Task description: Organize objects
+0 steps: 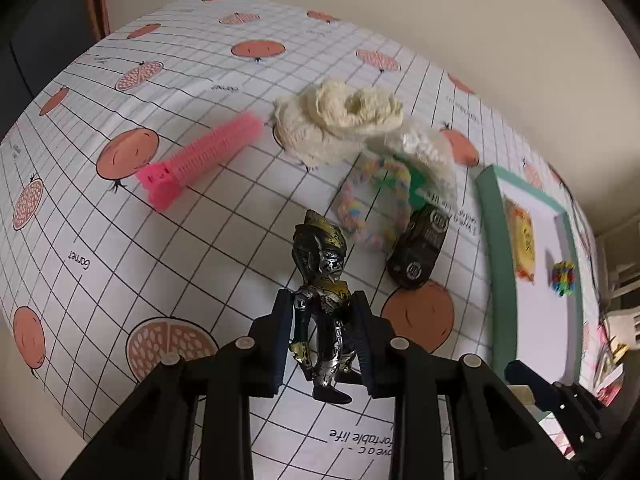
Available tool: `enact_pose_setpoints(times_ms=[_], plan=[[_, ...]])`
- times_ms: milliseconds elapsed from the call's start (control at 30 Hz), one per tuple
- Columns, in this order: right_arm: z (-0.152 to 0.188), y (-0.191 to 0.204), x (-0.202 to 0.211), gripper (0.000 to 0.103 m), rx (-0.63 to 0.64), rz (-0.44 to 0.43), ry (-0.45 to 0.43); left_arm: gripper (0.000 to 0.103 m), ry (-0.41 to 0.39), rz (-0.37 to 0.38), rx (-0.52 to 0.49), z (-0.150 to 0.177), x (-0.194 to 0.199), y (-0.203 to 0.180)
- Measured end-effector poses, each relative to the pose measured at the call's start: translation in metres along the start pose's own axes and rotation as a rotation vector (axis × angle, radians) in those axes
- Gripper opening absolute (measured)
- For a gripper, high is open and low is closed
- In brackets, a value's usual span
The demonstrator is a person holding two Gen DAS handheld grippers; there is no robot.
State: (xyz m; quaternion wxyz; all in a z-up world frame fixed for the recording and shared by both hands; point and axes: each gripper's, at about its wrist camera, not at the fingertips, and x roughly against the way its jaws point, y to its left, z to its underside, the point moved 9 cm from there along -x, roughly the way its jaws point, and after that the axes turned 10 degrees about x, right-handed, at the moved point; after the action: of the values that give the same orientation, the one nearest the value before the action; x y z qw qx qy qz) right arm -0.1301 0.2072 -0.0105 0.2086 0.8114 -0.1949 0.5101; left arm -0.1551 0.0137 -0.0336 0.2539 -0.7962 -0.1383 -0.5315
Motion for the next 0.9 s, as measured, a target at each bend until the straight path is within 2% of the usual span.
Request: enact_pose_setpoints(times_ms=[267, 433, 700, 900], plan=[[-0.003, 0.002, 0.004, 0.055, 0.003, 0.005, -0.020, 0.030, -0.036, 0.013, -0.016, -0.003, 0.015, 0.003], [-0.007, -0.007, 0.011, 0.055, -0.006, 0.019, -0.061, 0.030, -0.063, 0.041, -0.009, -0.006, 0.022, -0.003], [-0.010, -0.041, 0.029, 0.055, -0.079, 0.054, -0.133, 0.031, -0.161, 0.121, -0.107, -0.007, 0.049, -0.040], [-0.003, -0.083, 0.039, 0.055, -0.167, 0.100, -0.169, 0.031, -0.165, 0.204, -0.164, 0.006, 0.055, -0.076]])
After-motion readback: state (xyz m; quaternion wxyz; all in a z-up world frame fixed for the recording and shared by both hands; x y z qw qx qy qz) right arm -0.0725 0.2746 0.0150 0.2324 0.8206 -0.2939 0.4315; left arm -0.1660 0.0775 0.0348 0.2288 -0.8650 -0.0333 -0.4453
